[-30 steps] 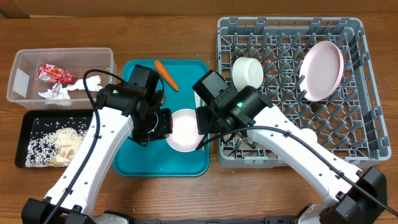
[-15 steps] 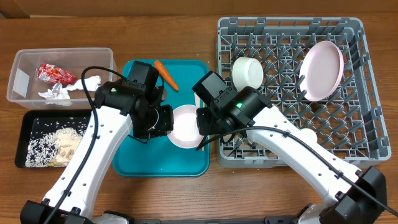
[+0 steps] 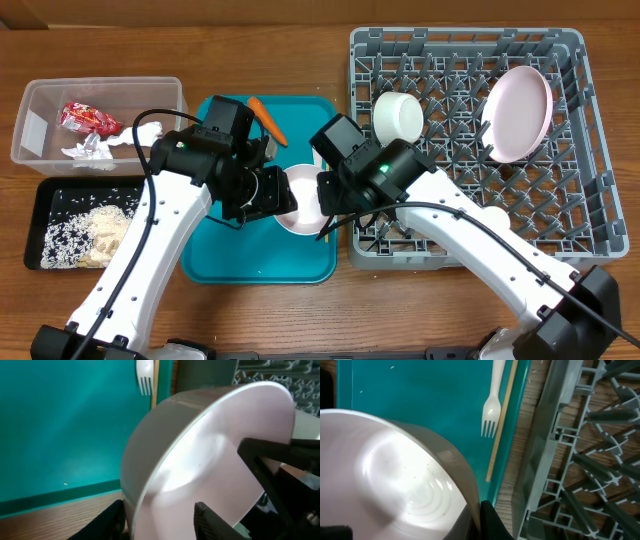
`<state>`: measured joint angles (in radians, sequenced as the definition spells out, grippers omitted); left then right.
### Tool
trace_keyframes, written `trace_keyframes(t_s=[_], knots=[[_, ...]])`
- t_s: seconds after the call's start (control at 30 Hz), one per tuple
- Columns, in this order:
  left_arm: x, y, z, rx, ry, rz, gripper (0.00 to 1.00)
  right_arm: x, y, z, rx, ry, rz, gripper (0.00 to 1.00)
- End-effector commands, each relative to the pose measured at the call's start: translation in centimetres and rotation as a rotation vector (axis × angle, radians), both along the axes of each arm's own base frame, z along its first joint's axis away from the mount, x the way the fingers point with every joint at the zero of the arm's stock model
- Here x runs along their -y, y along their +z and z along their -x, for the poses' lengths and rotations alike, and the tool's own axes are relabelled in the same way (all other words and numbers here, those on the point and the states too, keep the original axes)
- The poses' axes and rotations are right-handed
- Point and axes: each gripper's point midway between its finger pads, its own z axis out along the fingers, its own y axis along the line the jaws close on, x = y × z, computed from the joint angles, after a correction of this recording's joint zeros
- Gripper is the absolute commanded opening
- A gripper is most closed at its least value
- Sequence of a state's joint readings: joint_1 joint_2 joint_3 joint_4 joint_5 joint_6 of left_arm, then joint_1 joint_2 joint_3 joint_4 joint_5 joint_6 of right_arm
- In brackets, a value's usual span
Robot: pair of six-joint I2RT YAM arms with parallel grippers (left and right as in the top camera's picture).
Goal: Sort waste into correct bins and load items into the dishwasher rack
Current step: 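Grasp the pink bowl's right rim with the right gripper, then release the left gripper and carry the pink bowl into the rack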
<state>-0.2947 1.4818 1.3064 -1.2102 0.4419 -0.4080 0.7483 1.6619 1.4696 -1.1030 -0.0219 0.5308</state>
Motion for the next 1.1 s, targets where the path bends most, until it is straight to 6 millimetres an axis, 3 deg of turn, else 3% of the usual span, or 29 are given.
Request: trace_keyframes(t_s=[0.0,0.23,0.33,0.47,0.73,0.93,0.97,1.0,1.07], knots=[[1.6,2.5,-0.2,0.050,-0.047,0.113,0.45,-0.2,0.1,-0.1,0.004,0.001,-0.005,0.04],[0.3,6.9,-2.0,0.159,-0.038,0.121,0.48,3.1,-0.1,-1.2,-0.009,-0.071,0.056,0.04],[-0.5,7.9,-2.6,0.198,-0.027,0.085,0.50,4.9,0.2,-1.8,-0.013,-0.120,0.067,0.04],[-1.8,7.3,-3.1,0.213,-0.007,0.002,0.64,7.9,0.5,-3.0,-0.015,-0.148,0.089,0.04],[-4.3,6.4,-3.9,0.243,0.032,-0.152,0.80,15.2,0.6,-4.4,-0.057,-0.204,0.170,0.04],[-5.6,6.2,-4.5,0.267,0.053,-0.230,0.94,21.2,3.8,-6.0,0.020,-0.357,0.312,0.04],[-5.8,6.2,-4.5,0.269,0.057,-0.242,1.00,22.0,4.5,-6.2,0.039,-0.383,0.339,0.04],[-6.0,6.2,-4.6,0.272,0.060,-0.254,1.00,23.5,5.9,-6.4,0.078,-0.463,0.392,0.04],[-6.0,6.2,-4.6,0.272,0.060,-0.256,1.00,24.6,6.9,-6.3,0.113,-0.540,0.428,0.04]])
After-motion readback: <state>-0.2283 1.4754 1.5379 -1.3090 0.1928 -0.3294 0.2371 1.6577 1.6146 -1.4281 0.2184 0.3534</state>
